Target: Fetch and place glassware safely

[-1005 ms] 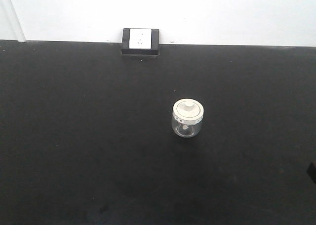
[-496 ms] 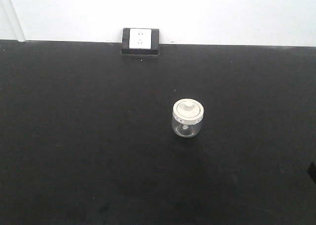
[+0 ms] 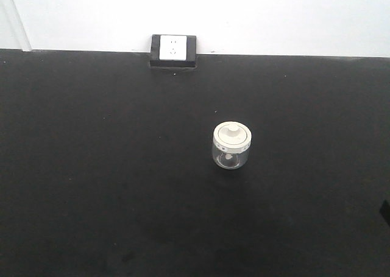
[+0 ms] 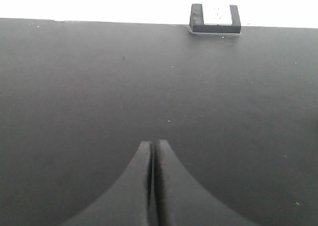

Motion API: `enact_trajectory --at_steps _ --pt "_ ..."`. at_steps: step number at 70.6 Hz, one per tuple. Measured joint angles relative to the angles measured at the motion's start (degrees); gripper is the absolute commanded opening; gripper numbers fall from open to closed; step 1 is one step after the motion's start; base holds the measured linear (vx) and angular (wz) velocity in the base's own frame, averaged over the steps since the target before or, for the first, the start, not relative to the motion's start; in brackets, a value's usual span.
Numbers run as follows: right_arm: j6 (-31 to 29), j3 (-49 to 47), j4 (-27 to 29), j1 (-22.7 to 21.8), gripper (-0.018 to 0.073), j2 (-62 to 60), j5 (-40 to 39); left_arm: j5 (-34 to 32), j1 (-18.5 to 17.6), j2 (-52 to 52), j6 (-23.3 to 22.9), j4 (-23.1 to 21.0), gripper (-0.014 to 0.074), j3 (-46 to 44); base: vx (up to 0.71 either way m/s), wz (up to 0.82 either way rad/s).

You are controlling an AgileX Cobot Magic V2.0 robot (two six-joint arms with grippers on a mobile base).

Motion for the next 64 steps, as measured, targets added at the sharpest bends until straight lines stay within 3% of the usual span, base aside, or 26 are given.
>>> enact_trajectory --at_steps 11,20,26,38,47,53,64 --pt "0.00 0.00 0.46 0.00 -0.0004 0.00 0.00 0.00 0.00 0.00 0.00 0.00 -0.0007 0.00 0.00 0.00" --pt "-2.45 0.00 5.51 -0.06 -0.0004 0.00 0.63 0.00 0.00 0.00 0.00 0.00 -0.0007 0.00 0.00 0.00" --pt "-8.49 0.00 12.57 -0.94 -0.0004 0.00 2.14 0.00 0.00 0.00 0.00 0.00 -0.0007 0.00 0.00 0.00" --pt "-27.19 0.07 29.81 -4.44 -0.0004 -0.24 3.70 0.00 0.07 0.00 0.00 0.00 -0.0007 0.00 0.00 0.00" --pt "-38.78 2.35 39.80 -5.54 -0.0004 -2.03 2.42 0.00 0.07 0.00 0.00 0.00 -0.0007 0.00 0.00 0.00" --pt "-41.97 5.68 43.94 -5.61 -0.0004 -4.30 0.74 0.00 0.07 0.00 0.00 0.00 -0.0007 0.00 0.00 0.00" --pt "-43.16 11.51 46.15 -5.61 -0.0004 -9.49 -0.08 0.00 0.07 0.00 0.00 0.00 -0.0007 0.00 0.00 0.00"
